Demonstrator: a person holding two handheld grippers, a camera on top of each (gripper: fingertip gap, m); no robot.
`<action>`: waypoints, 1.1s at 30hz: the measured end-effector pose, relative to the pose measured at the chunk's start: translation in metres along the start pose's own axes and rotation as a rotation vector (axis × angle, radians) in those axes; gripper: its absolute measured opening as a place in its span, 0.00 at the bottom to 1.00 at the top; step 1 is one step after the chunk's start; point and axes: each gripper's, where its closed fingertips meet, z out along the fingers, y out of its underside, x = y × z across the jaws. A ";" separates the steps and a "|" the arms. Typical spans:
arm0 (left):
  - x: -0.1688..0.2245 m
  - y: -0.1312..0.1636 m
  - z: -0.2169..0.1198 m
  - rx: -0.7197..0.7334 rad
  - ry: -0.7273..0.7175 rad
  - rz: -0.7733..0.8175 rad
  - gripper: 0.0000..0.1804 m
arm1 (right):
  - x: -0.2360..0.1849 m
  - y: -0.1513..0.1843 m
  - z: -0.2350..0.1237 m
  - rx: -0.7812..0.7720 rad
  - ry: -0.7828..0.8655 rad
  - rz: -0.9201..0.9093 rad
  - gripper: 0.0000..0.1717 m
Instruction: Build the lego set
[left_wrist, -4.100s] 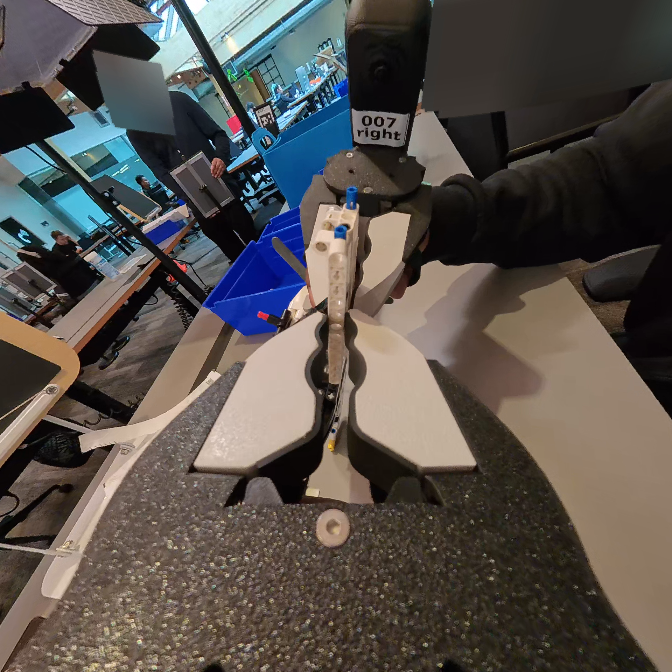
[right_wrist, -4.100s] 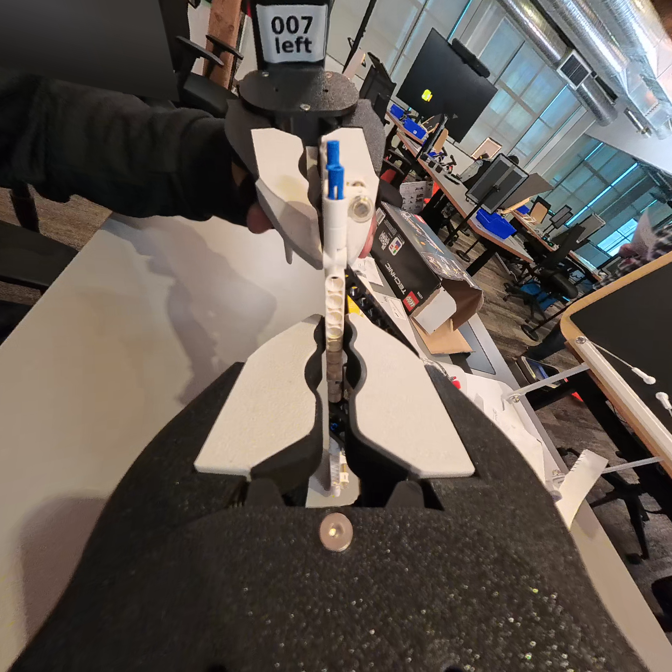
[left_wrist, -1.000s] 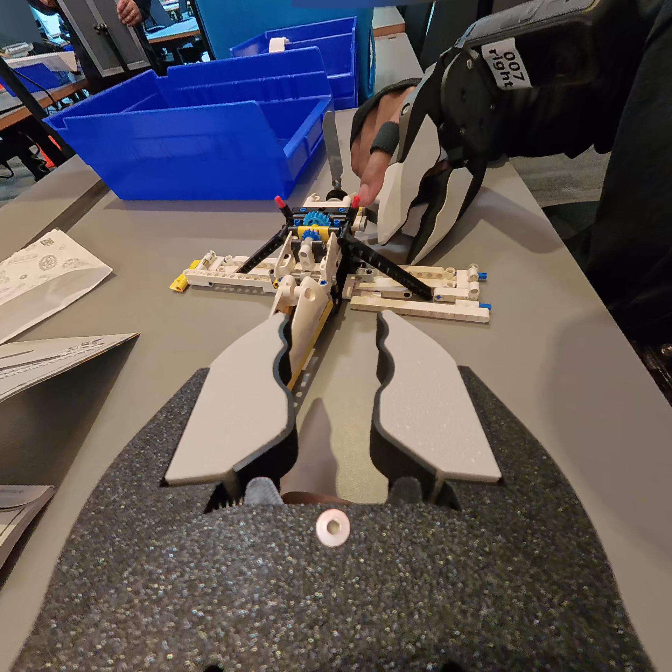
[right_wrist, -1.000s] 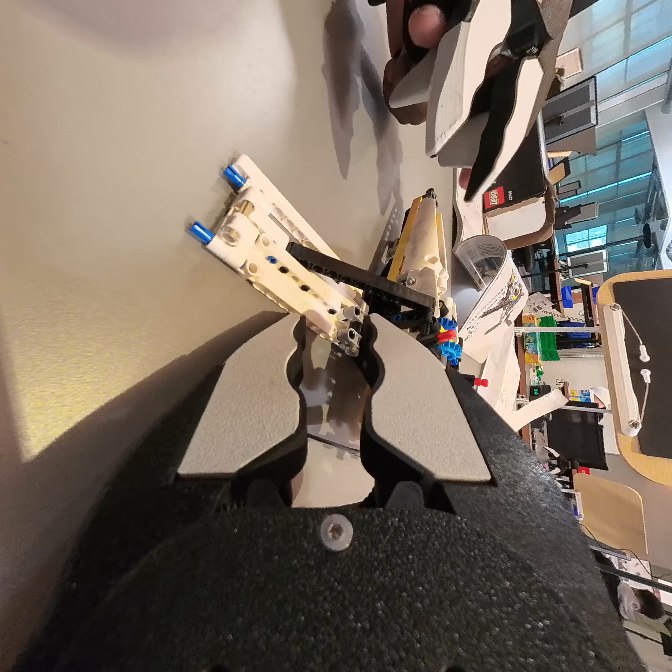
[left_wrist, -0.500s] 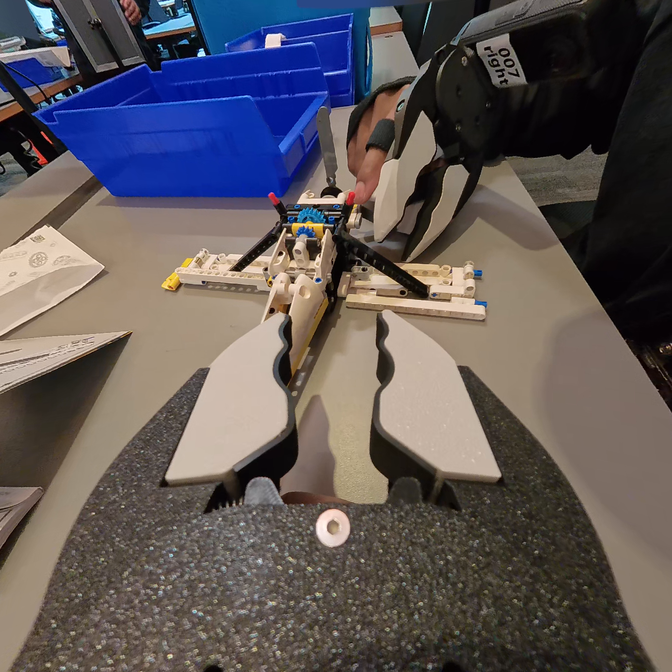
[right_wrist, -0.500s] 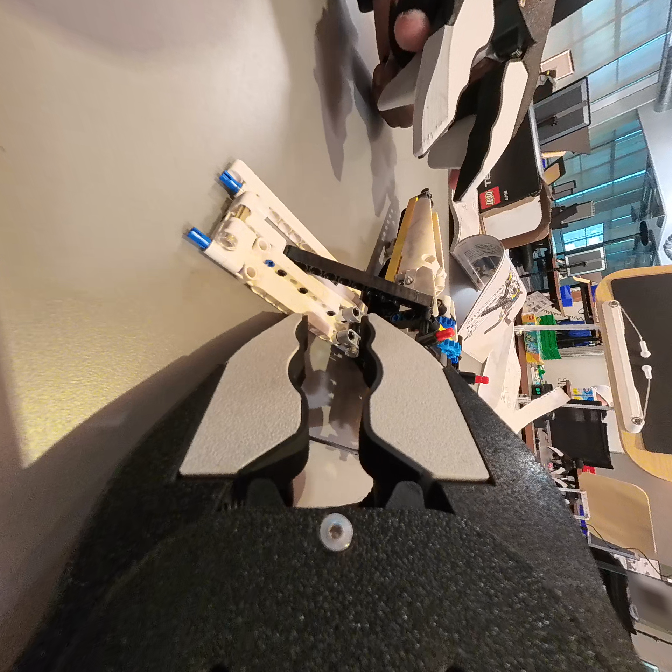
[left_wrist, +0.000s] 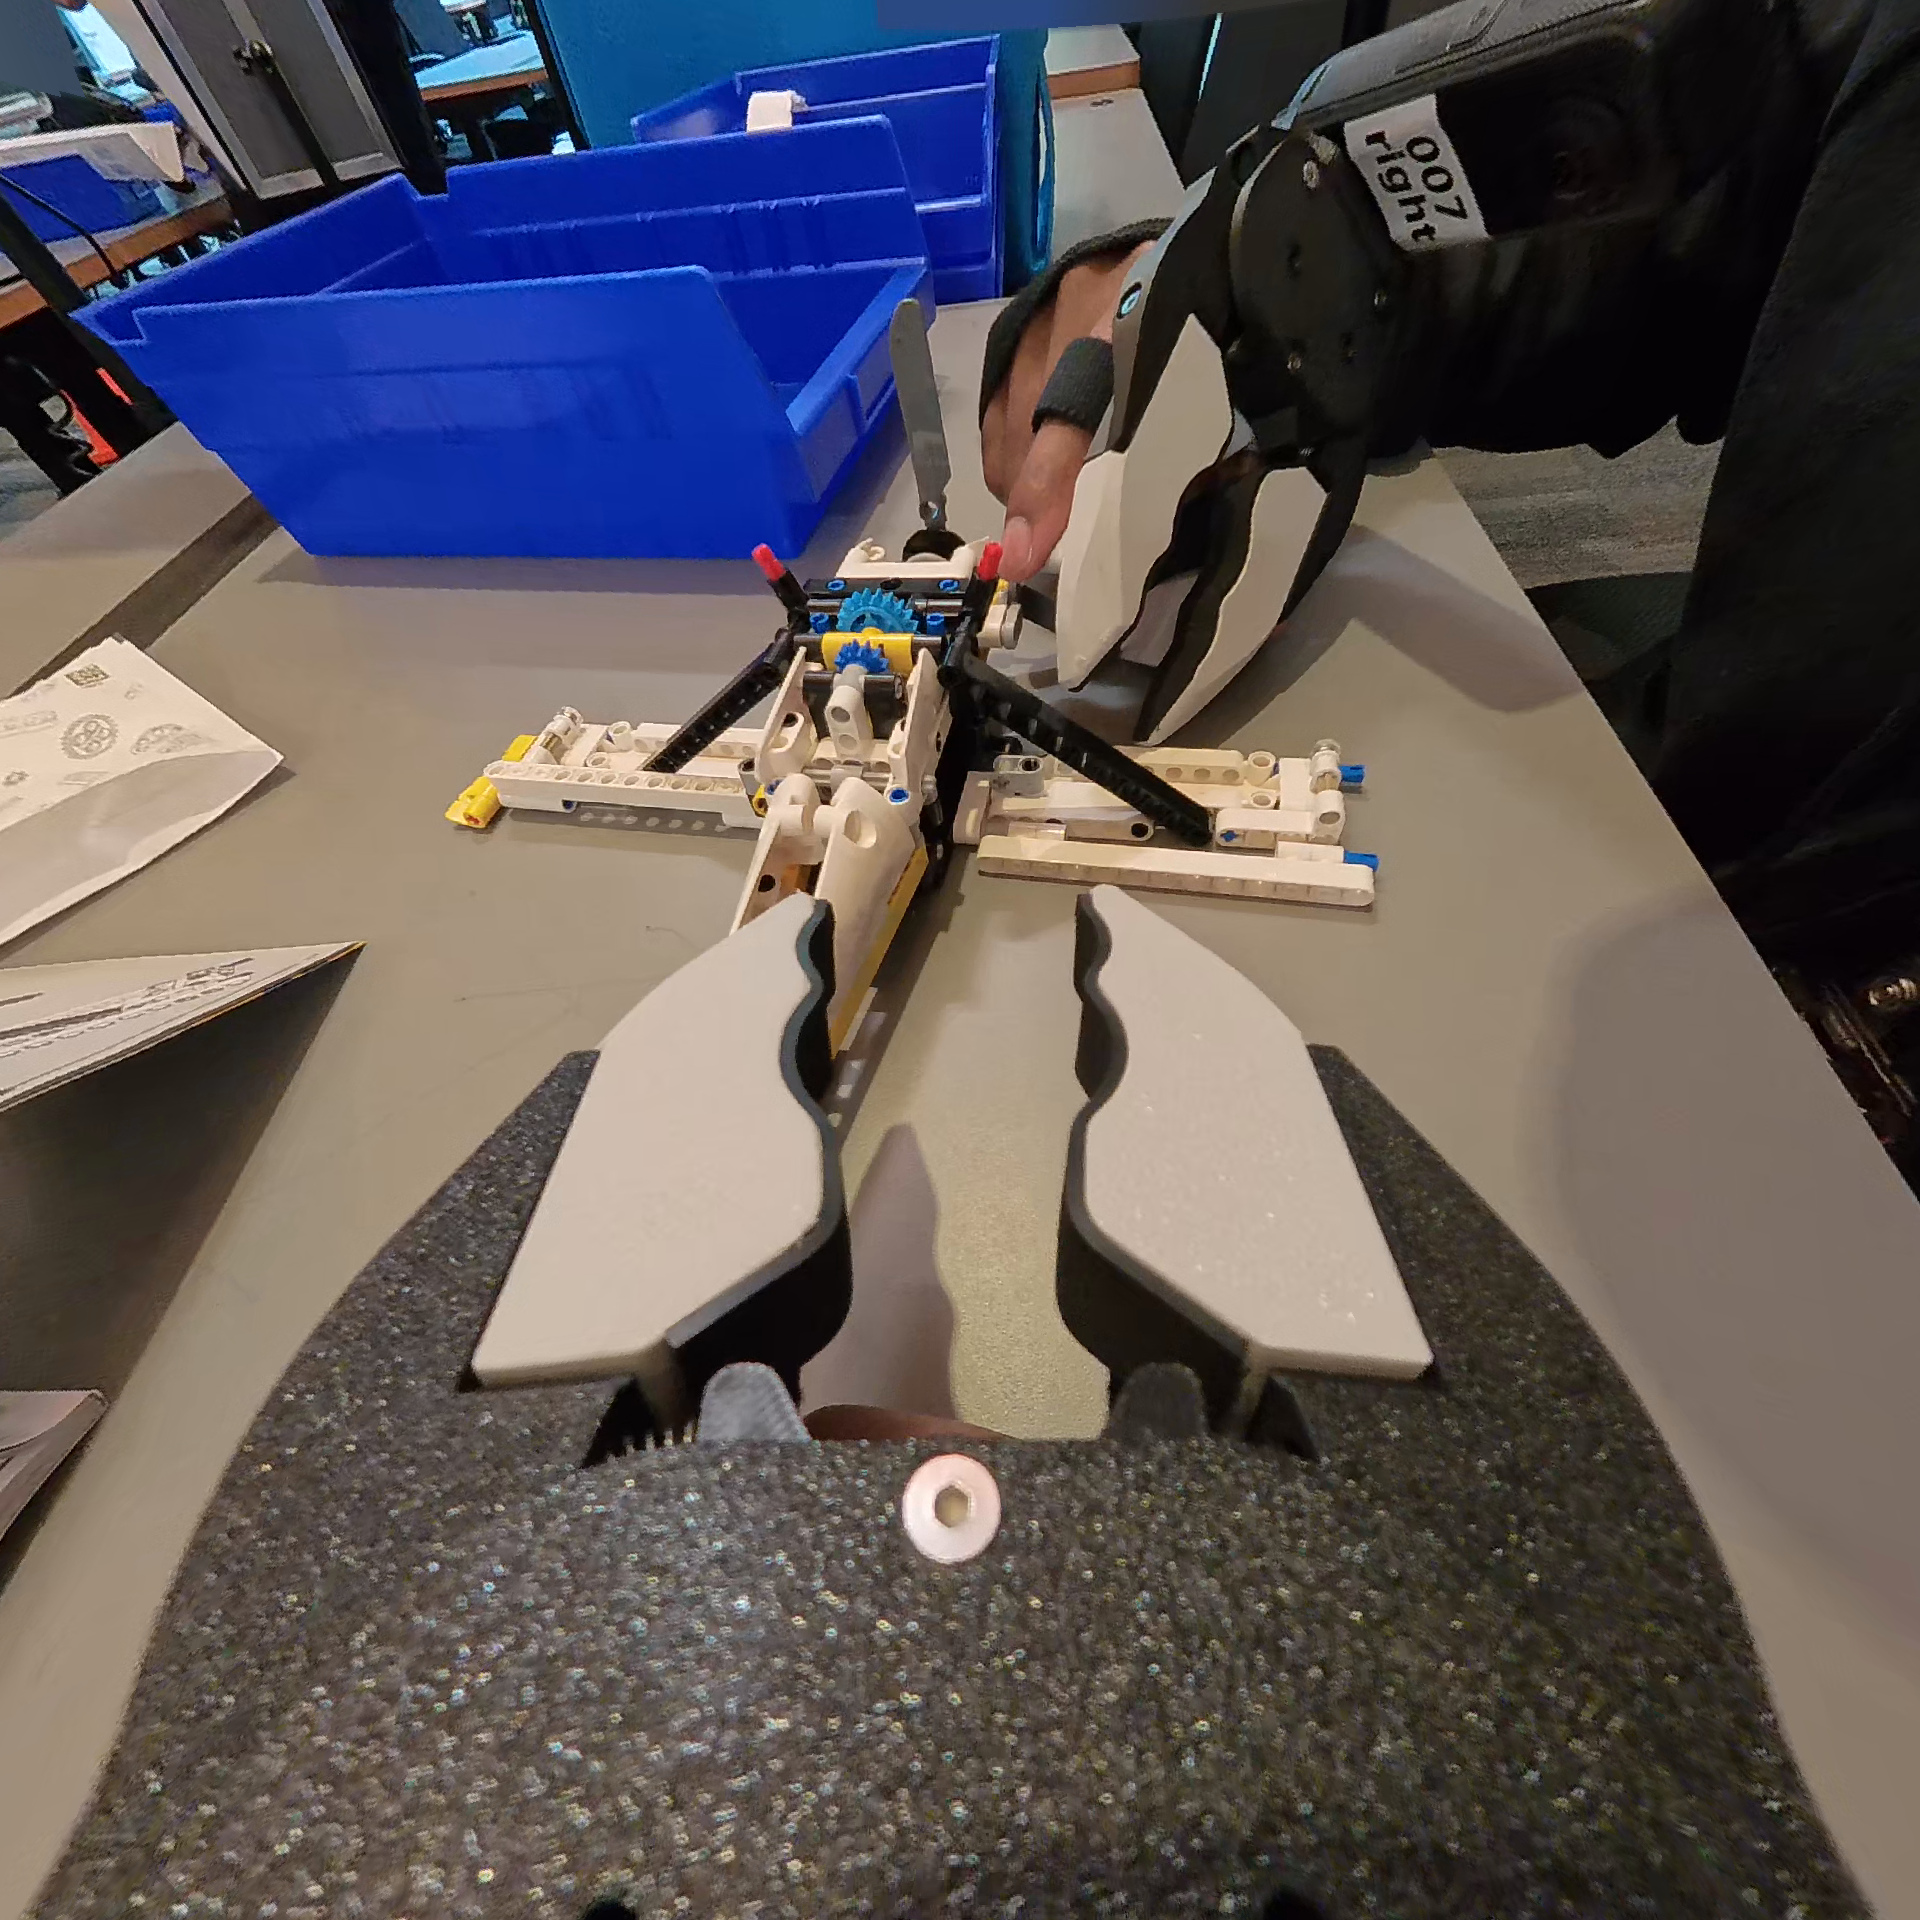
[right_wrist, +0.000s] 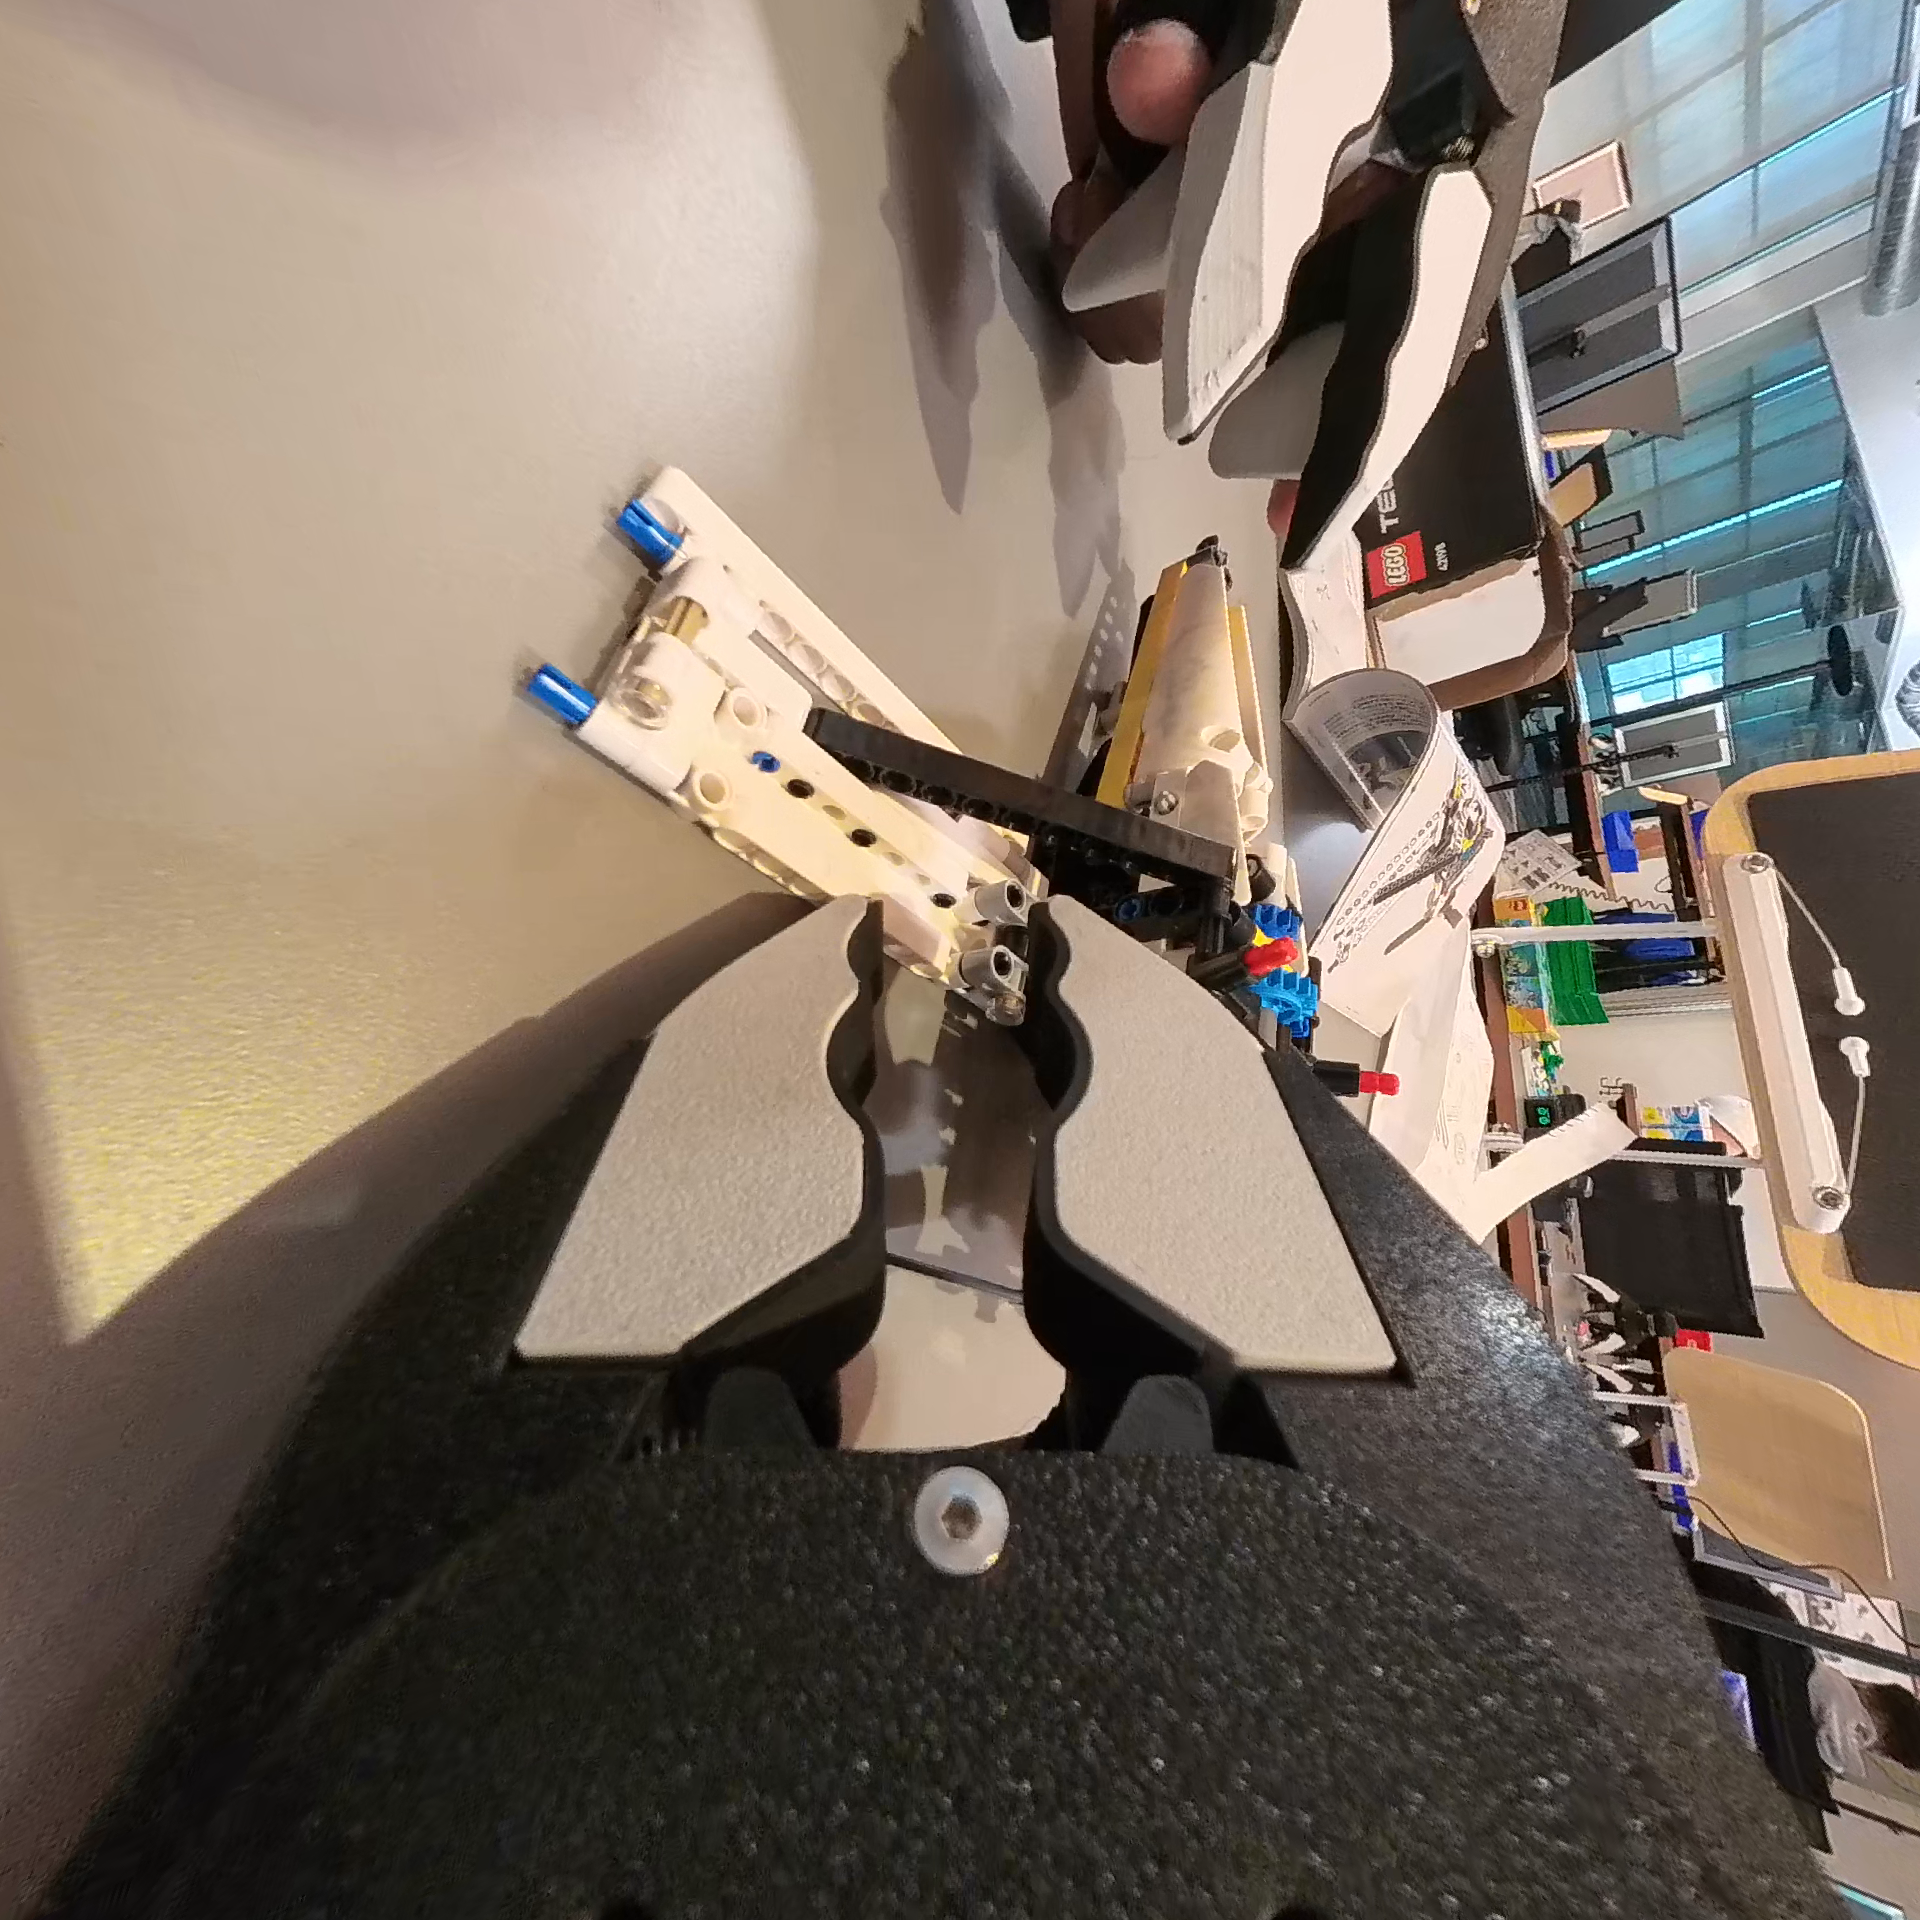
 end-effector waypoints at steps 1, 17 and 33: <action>0.000 0.000 0.000 0.000 0.001 -0.001 0.24 | 0.000 0.000 0.000 0.000 0.000 0.000 0.15; 0.003 0.001 -0.006 0.010 0.020 -0.025 0.24 | 0.002 0.000 -0.001 0.029 -0.002 0.045 0.15; -0.007 0.000 -0.010 0.034 0.007 -0.131 0.24 | 0.007 0.003 -0.001 0.067 0.009 0.118 0.13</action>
